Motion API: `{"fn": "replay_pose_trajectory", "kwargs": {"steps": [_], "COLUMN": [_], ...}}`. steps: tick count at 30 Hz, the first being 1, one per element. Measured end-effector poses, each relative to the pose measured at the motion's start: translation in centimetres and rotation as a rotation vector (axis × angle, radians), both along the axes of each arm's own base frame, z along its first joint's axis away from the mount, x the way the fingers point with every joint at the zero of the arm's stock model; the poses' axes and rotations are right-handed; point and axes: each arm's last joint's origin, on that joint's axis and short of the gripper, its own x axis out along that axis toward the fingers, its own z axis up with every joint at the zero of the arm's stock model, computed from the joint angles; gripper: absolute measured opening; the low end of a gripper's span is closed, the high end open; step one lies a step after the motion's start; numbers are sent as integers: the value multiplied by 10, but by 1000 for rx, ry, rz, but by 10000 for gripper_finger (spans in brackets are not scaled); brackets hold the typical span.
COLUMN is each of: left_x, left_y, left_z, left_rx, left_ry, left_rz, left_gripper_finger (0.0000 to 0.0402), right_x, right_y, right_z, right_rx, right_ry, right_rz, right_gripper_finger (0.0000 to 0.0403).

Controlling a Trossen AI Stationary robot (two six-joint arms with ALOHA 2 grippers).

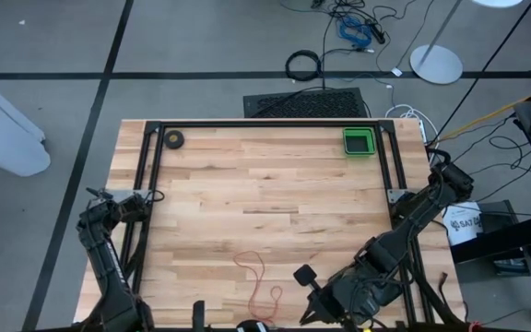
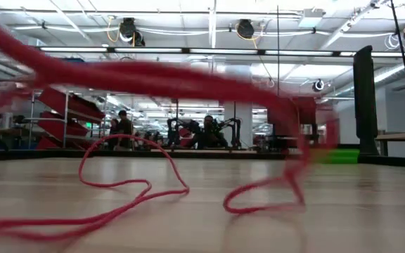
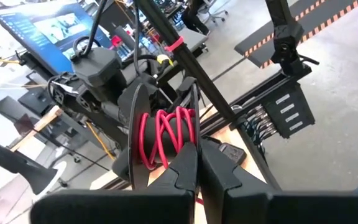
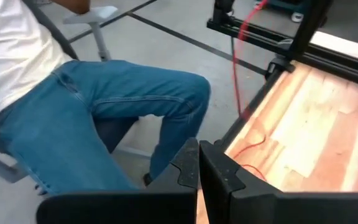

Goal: Coil cords
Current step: Coil the red wire on the black spool

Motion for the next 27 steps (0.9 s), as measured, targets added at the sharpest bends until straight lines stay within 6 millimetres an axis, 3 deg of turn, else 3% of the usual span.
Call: {"fn": "replay_pose_trajectory", "kwargs": {"steps": [8,20,27], "left_x": [0,-5,-5], "left_y": [2,8,9], "left_z": [0,6,6], "left_rx": [-18,-78,-86], "left_ry": [-11,-66,-73], "left_rz": [56,209,244], "left_gripper_finger": [8,8,8], "right_x": [10,58,84], "right_y": [-5,-1,-7], "right_z": [-3,-83,-109], "right_rx": [-76,-48,-19], "right_ry": [-88,-27,-57], "right_rz": [-156,-185,-193], "right_gripper_finger": [2,88,132]}}
